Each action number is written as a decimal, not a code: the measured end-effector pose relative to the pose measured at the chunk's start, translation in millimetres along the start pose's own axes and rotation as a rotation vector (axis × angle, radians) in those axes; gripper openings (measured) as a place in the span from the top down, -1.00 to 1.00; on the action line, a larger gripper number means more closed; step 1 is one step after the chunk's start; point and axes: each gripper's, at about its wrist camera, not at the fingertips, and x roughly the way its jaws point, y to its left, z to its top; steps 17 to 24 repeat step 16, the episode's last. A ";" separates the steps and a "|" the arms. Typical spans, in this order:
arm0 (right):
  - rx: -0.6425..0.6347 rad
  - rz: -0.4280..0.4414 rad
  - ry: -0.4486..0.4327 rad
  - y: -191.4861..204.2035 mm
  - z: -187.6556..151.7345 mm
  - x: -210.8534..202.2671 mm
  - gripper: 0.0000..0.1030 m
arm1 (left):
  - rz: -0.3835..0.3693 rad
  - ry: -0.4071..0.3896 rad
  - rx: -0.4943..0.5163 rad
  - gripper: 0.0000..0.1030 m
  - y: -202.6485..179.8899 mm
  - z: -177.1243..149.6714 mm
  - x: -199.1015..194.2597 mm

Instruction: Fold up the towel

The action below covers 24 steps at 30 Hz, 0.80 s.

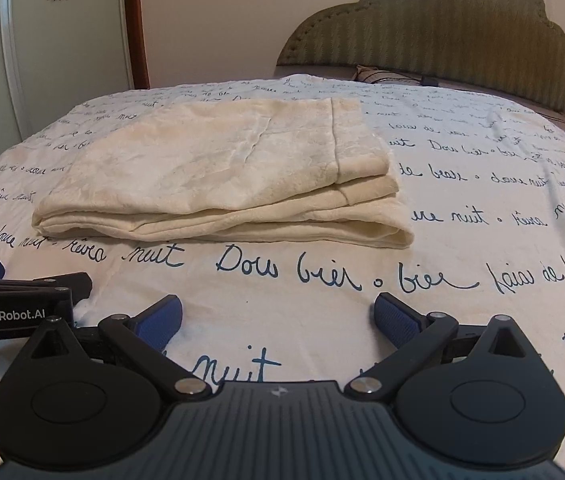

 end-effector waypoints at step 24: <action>0.009 0.011 0.000 -2.3 -0.1 0.4 -1.00 | -0.011 0.000 -0.014 -1.00 4.3 -0.6 0.8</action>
